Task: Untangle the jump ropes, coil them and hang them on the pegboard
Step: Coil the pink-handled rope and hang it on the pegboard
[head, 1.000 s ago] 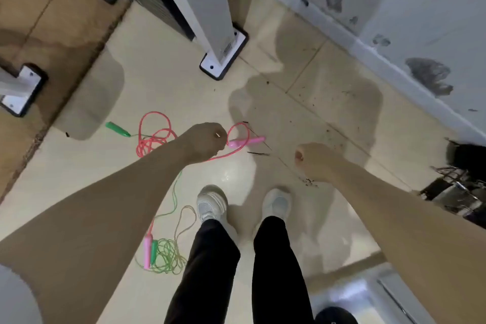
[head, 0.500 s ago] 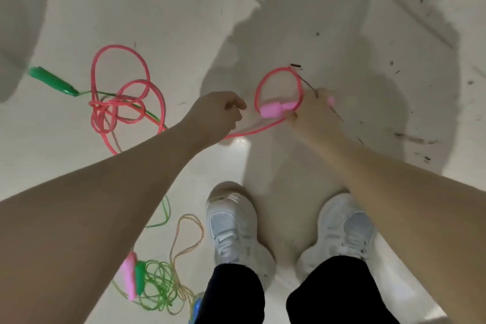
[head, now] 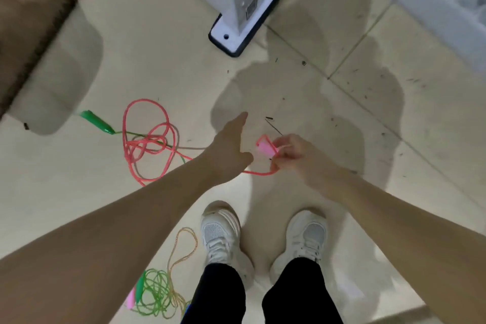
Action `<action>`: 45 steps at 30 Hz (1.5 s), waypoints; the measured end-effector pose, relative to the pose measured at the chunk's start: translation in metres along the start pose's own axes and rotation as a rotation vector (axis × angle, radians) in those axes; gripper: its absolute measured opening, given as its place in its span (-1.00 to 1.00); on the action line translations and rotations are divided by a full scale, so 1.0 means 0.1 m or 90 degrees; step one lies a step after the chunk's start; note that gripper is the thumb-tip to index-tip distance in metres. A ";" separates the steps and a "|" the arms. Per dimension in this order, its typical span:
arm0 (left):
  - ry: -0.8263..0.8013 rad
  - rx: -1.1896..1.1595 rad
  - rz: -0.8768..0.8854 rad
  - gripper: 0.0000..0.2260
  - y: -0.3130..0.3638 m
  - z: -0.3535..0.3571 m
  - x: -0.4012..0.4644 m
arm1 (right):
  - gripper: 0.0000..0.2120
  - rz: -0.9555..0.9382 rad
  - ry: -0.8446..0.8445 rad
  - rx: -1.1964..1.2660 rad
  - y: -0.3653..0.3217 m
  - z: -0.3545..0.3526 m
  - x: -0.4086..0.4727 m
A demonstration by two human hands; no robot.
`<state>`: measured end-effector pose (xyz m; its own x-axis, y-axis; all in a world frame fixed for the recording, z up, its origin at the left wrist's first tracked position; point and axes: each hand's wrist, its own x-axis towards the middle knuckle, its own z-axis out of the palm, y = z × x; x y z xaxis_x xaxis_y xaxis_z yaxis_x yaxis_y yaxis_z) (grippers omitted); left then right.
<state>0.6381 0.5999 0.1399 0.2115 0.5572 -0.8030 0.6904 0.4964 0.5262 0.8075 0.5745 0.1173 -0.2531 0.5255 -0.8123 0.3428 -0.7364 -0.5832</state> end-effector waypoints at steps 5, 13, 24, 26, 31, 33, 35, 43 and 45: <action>-0.137 -0.036 0.055 -0.43 1.05 -0.23 -0.79 | -0.74 0.021 -0.126 0.126 -0.86 -0.38 -1.08; -0.014 0.285 0.208 -0.78 2.68 -0.82 -2.41 | -0.88 0.007 -0.146 -0.031 -2.21 -1.16 -3.09; 0.304 0.223 0.350 -0.74 4.47 -1.03 -4.15 | -0.61 -0.205 0.510 0.095 -3.13 -1.84 -5.25; 0.291 0.154 0.400 -0.75 4.77 -0.96 -4.34 | -0.50 -0.211 0.459 0.315 -3.21 -1.91 -5.60; 0.237 0.034 0.399 -0.72 5.13 -0.79 -4.58 | -0.81 -0.314 0.527 0.381 -3.16 -2.19 -6.19; 0.207 0.019 0.351 -0.72 5.05 -0.79 -4.59 | -0.89 -0.301 0.734 0.094 -2.99 -2.35 -6.31; 0.177 0.042 0.325 -0.72 4.97 -0.76 -4.61 | -0.86 -0.319 0.813 0.000 -2.84 -2.41 -6.33; 0.106 -0.075 0.316 -0.65 5.09 -0.41 -4.66 | -0.44 -0.264 0.471 0.488 -2.93 -2.21 -6.37; 0.121 -0.095 0.287 -0.63 5.02 -0.49 -4.63 | -0.83 -0.244 0.606 0.160 -2.90 -2.19 -6.33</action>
<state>0.8529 0.6242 0.7901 0.3259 0.8424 -0.4291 0.4503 0.2607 0.8540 1.0661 0.5490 0.7991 0.5467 0.7787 -0.3079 0.1651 -0.4607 -0.8721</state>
